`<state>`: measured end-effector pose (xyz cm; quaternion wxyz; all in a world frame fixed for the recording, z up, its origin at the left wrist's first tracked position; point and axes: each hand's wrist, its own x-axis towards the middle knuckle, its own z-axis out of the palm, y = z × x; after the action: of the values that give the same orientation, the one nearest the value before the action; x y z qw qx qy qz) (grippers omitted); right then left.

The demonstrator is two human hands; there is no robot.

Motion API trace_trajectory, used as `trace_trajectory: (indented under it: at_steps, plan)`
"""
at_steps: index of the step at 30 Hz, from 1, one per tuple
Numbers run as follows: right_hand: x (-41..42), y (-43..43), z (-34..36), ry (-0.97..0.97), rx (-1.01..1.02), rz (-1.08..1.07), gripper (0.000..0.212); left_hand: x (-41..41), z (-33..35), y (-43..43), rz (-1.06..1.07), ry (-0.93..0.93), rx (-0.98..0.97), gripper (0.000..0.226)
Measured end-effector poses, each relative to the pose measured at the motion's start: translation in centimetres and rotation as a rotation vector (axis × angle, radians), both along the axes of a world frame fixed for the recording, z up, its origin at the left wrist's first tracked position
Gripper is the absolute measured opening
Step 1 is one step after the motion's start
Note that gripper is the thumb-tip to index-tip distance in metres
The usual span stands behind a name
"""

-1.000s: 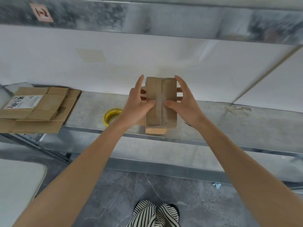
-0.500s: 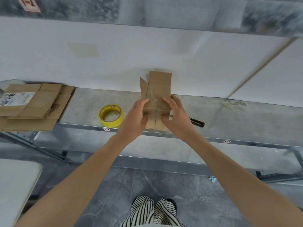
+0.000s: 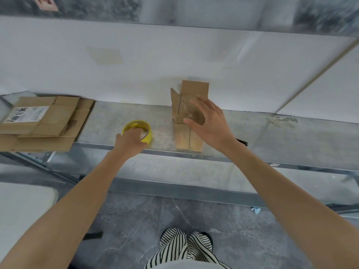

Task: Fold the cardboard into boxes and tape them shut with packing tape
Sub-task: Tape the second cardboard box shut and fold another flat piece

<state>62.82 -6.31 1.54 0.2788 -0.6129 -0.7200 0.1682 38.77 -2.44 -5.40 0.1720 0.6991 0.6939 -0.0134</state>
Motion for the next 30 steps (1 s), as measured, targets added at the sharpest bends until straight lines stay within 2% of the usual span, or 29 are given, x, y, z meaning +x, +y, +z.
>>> trace_trajectory:
  at_steps: [2,5,8,11,15,17,20,24,27,30]
  plan:
    - [-0.1,0.1,-0.1,-0.013,-0.006,0.001,0.053,-0.8,-0.8,-0.1,-0.036,0.136,-0.006,0.021]
    - [-0.4,0.2,0.1,-0.028,-0.002,0.007,0.049,-1.3,-1.6,-0.3,-0.123,0.181,0.087,0.031]
    - [-0.8,0.2,0.9,0.016,0.015,0.031,0.045,-0.7,0.6,-0.7,-0.142,-0.021,0.264,0.021]
    - [-1.5,0.5,2.2,0.071,0.025,0.086,0.044,0.4,4.7,-1.2,-0.180,-0.194,0.358,0.010]
    - [-2.8,1.1,3.7,0.342,-0.139,0.103,0.044,2.1,9.2,-2.2,-0.270,-0.243,0.395,0.009]
    - [-3.1,1.5,4.0,0.480,-0.167,0.062,0.031,2.9,10.5,-2.8,-0.291,-0.265,0.395,0.010]
    - [-2.8,1.5,4.4,0.551,-0.130,0.033,0.005,3.5,11.5,-3.2,-0.321,-0.284,0.401,0.010]
    - [-1.8,1.3,4.8,0.565,-0.086,0.004,0.016,3.7,11.9,-3.4,-0.349,-0.318,0.380,0.011]
    - [-1.0,1.1,5.1,0.562,-0.118,-0.009,0.018,3.6,12.2,-2.7,-0.323,-0.252,0.382,0.017]
    - [-0.5,0.6,5.0,0.655,-0.149,-0.016,0.020,3.2,12.4,-1.9,-0.233,-0.245,0.364,0.045]
